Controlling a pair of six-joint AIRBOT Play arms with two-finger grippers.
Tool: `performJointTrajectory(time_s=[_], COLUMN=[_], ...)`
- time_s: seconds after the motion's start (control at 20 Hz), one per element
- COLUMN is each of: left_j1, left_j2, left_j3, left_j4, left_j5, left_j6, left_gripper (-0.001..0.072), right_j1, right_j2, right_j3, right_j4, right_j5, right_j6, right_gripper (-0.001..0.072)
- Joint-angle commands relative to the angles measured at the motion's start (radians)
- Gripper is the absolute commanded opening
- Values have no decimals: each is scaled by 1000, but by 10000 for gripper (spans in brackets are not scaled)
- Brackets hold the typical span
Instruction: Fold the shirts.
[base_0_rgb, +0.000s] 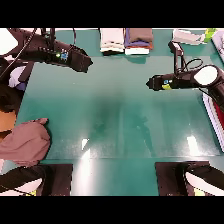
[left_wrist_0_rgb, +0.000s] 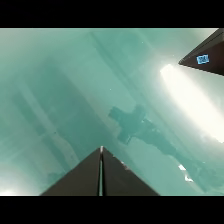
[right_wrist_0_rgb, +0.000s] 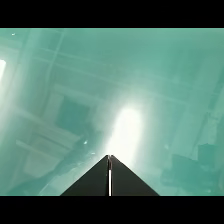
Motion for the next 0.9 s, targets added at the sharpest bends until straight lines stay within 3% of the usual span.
performJointTrajectory(time_s=[0.0,0.5,0.7,0.85], left_j1=[0,0,10,123], left_j2=[0,0,4,48], left_j3=[0,0,1,-3], left_j4=[0,0,18,180], left_j5=[0,0,99,-163], left_j6=[0,0,1,-51], left_gripper=[26,26,25,25], right_j1=[0,0,0,0], right_j2=[-1,-1,-1,-1], right_j3=[0,-1,-3,-3], right_j4=[1,1,1,0], right_j5=[-2,-2,2,3], right_j6=[0,0,0,0], right_gripper=[15,15,15,15])
